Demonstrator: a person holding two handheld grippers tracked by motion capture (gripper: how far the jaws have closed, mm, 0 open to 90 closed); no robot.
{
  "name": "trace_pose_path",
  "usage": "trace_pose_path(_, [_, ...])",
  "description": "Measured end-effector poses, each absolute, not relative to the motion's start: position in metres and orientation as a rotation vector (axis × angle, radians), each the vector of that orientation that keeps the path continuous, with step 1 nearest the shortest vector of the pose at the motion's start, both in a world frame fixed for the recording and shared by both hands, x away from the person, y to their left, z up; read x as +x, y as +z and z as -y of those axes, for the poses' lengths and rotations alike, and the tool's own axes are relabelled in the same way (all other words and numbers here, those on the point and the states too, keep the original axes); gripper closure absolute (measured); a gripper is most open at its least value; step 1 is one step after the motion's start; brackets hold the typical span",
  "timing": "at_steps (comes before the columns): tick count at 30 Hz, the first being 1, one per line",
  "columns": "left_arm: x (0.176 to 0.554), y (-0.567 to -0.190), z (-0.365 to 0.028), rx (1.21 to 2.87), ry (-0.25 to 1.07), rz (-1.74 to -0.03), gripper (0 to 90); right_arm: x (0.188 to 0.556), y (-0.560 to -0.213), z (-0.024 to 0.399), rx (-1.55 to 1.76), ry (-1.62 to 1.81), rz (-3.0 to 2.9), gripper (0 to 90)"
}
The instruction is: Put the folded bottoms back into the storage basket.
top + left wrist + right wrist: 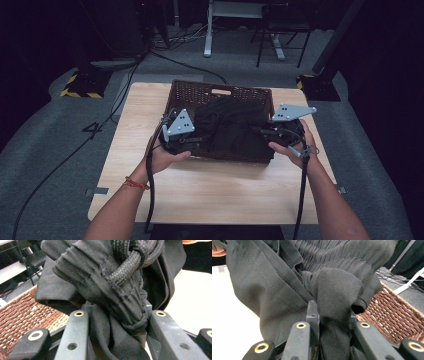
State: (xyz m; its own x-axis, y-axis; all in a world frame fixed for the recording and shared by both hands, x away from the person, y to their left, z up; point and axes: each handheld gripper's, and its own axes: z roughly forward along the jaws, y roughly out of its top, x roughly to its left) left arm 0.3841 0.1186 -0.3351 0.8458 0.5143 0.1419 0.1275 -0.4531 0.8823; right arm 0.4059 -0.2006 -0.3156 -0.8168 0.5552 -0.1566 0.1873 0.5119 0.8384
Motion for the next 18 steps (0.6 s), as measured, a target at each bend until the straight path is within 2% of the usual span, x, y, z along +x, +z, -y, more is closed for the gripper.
trace_pose_path(18, [0.429, -0.335, -0.117, 2.027, 0.522, -0.542, 65.5, 0.453, -0.32, 0.185, 0.673, 1.207, -2.33, 74.8])
